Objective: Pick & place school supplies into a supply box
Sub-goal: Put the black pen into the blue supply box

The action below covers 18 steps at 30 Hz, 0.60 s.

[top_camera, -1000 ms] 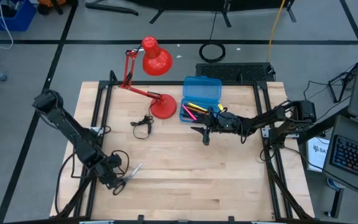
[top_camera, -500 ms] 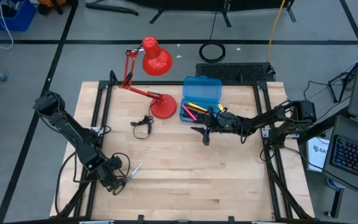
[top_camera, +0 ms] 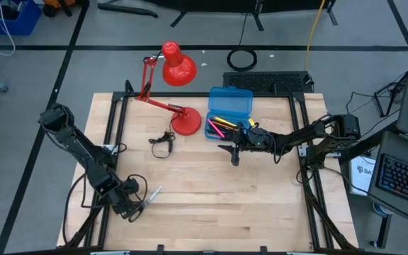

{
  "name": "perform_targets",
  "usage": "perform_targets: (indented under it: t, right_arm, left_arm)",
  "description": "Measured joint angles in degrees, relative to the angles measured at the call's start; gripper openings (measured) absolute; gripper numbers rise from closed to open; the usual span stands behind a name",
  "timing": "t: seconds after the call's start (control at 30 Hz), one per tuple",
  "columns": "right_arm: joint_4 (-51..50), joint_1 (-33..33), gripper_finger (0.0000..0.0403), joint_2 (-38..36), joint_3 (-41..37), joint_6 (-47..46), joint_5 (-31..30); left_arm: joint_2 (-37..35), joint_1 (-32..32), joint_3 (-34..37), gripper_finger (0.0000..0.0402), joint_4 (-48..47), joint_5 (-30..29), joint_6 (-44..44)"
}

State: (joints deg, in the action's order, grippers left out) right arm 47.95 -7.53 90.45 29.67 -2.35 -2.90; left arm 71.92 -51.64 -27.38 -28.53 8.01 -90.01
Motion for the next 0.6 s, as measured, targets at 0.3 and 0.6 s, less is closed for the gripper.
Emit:
perform_targets:
  t: [0.3,0.6]
  right_arm:
    - [-0.2,0.0,0.0130,0.0,0.0,0.0,0.0]
    - [-0.2,0.0,0.0130,0.0,0.0,0.0,0.0]
  left_arm:
    - [2.1,-1.5,-0.3,0.0159,-0.6,-3.8,1.0]
    - [3.3,-2.1,-0.5,0.0158,-0.7,-4.0,0.8]
